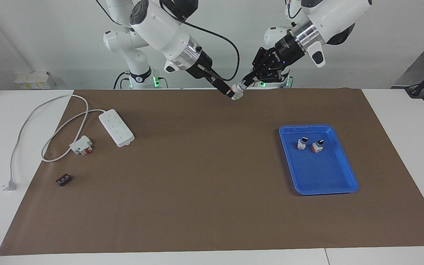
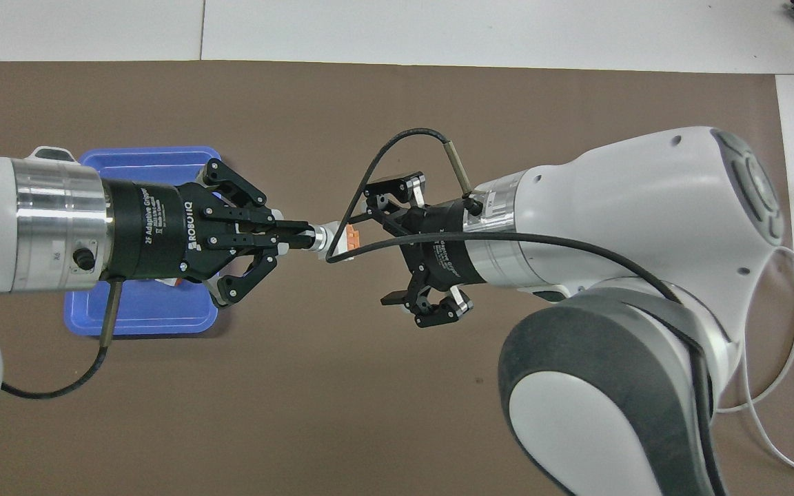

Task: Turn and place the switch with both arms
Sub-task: 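Withdraw the right gripper while the left gripper carries the switch over the tray, then lower the switch into the tray while the right gripper returns to rest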

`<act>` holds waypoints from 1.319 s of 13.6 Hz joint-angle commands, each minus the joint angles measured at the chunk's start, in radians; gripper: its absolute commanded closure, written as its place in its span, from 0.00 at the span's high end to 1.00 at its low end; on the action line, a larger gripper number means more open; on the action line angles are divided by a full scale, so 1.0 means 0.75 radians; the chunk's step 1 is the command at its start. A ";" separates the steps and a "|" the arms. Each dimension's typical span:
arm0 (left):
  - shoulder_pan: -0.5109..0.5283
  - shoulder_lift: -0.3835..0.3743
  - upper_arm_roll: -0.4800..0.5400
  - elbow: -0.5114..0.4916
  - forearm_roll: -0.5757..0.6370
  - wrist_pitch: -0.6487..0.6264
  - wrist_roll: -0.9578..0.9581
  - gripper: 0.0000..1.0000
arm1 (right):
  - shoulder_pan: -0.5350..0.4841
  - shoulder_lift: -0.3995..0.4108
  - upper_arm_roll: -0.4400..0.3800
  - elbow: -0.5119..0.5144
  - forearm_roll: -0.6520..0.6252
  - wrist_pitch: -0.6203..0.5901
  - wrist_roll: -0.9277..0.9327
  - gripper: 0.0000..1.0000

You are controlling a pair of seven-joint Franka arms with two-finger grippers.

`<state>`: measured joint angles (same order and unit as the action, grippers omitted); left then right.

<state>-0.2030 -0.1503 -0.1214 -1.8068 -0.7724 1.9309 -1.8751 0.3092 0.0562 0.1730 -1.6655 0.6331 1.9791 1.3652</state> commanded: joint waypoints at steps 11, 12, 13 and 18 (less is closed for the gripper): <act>0.142 -0.057 0.017 -0.341 0.420 0.207 1.075 0.00 | -0.216 -0.067 0.002 -0.019 -0.613 -0.043 -0.760 1.00; 0.168 -0.043 0.017 -0.362 0.455 0.211 1.190 0.00 | -0.246 -0.069 0.002 -0.019 -0.625 -0.056 -0.836 1.00; 0.197 -0.006 0.017 -0.366 0.461 0.242 1.242 0.00 | -0.267 -0.071 0.002 -0.013 -0.656 -0.078 -0.911 1.00; 0.250 0.188 0.019 -0.334 0.696 0.385 1.328 0.00 | -0.300 -0.130 -0.099 -0.013 -0.768 -0.270 -1.253 1.00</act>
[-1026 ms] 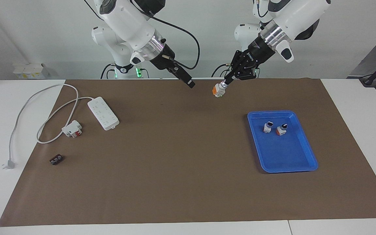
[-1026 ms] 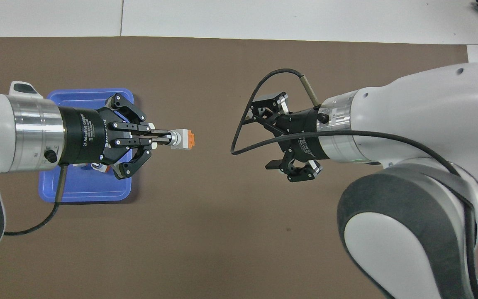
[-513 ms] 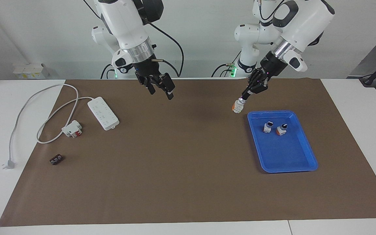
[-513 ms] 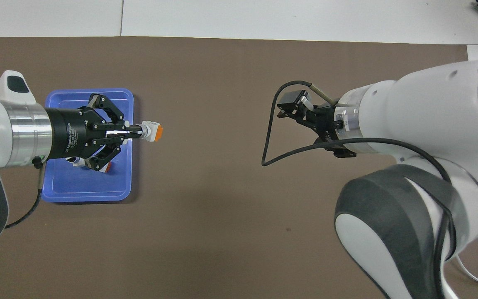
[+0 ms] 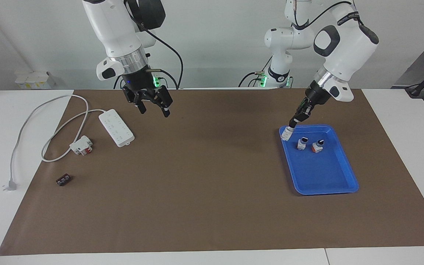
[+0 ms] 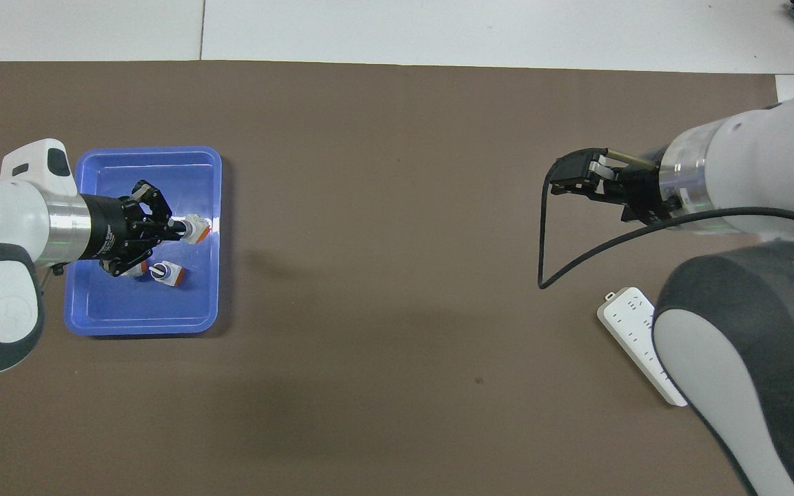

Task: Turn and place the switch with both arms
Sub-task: 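Lower the switch into the tray while the right gripper returns to rest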

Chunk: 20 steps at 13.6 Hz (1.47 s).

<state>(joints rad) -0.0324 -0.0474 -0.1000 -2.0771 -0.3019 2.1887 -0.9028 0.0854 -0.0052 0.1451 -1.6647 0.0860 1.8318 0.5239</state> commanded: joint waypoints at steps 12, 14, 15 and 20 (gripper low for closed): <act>0.139 0.233 -0.008 0.113 0.239 0.039 0.611 0.00 | -0.055 -0.073 -0.245 0.019 -0.207 -0.240 -0.611 1.00; 0.145 0.237 -0.010 0.102 0.237 0.017 0.778 0.00 | -0.053 -0.081 -0.239 0.023 -0.205 -0.274 -0.609 1.00; 0.160 0.237 -0.010 0.098 0.237 0.007 0.807 0.00 | -0.055 -0.075 -0.236 0.033 -0.203 -0.272 -0.606 1.00; 0.174 0.233 -0.008 0.078 0.237 -0.020 1.001 0.31 | -0.057 -0.085 -0.234 0.033 -0.147 -0.307 -0.467 1.00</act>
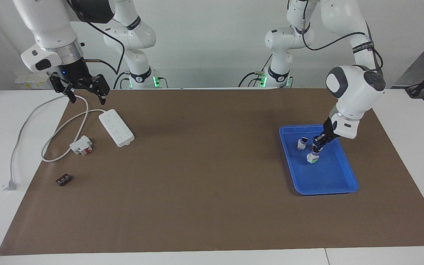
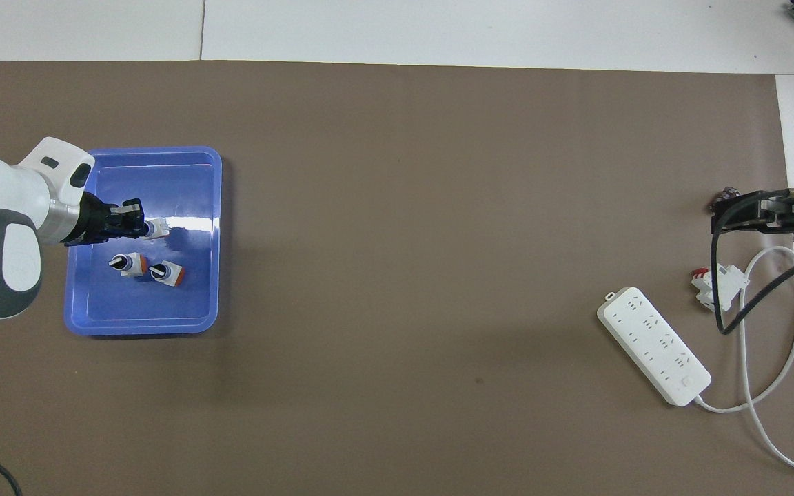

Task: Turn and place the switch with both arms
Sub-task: 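Open the left gripper and draw it back from the tray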

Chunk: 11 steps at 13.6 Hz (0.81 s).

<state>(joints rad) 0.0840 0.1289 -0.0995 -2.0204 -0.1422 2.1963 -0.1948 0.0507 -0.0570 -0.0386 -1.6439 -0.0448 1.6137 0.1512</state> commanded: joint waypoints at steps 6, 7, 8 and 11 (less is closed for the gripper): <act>0.003 -0.016 -0.008 0.031 0.026 -0.028 0.329 0.97 | -0.010 -0.022 0.006 -0.005 0.029 -0.023 0.027 1.00; -0.002 -0.035 -0.008 0.047 0.026 -0.030 0.364 0.99 | -0.006 -0.022 0.011 -0.005 0.029 -0.016 0.027 1.00; -0.006 -0.047 -0.010 0.074 0.026 -0.030 0.368 0.99 | -0.004 -0.022 0.011 -0.005 0.029 -0.014 0.027 1.00; -0.036 -0.112 -0.021 0.088 0.028 -0.044 0.374 0.99 | 0.002 -0.020 0.009 0.001 -0.004 -0.010 0.013 1.00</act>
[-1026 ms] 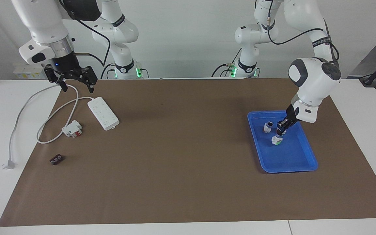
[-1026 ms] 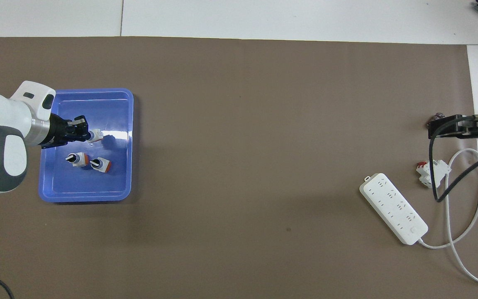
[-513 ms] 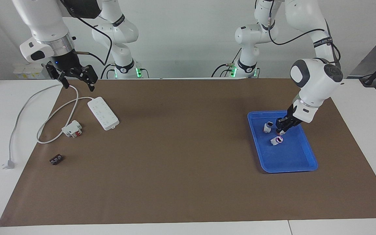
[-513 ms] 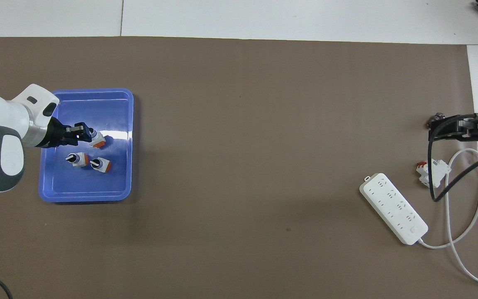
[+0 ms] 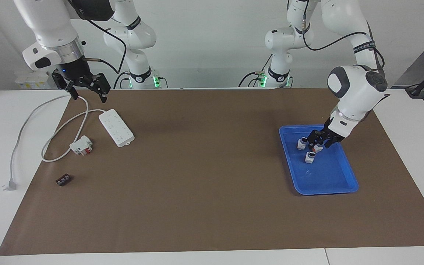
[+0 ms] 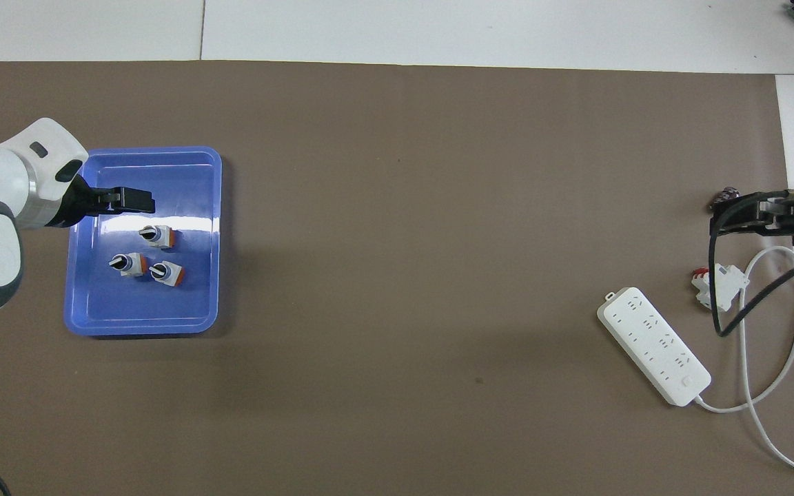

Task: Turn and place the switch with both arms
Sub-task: 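Open the left gripper and draw it back from the tray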

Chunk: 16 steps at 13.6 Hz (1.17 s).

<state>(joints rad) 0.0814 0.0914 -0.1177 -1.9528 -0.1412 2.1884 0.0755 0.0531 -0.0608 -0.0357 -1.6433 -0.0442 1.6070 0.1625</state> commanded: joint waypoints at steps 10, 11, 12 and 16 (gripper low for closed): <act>-0.109 -0.138 -0.001 0.448 0.057 -0.533 0.014 1.00 | -0.050 0.032 -0.010 0.127 0.032 -0.146 -0.047 1.00; -0.109 -0.136 0.001 0.478 0.074 -0.563 0.014 1.00 | -0.048 0.042 -0.012 0.154 0.020 -0.179 -0.051 1.00; -0.109 -0.134 -0.001 0.503 0.116 -0.596 0.014 1.00 | -0.048 0.042 -0.012 0.150 0.020 -0.185 -0.051 1.00; -0.111 -0.132 -0.003 0.548 0.170 -0.694 0.022 1.00 | -0.022 0.036 -0.012 0.140 0.061 -0.204 0.004 1.00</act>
<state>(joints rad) 0.0071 -0.0339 -0.1240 -1.5903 -0.0371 1.7189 0.0807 0.0338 -0.0515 -0.0460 -1.5663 -0.0336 1.4769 0.1467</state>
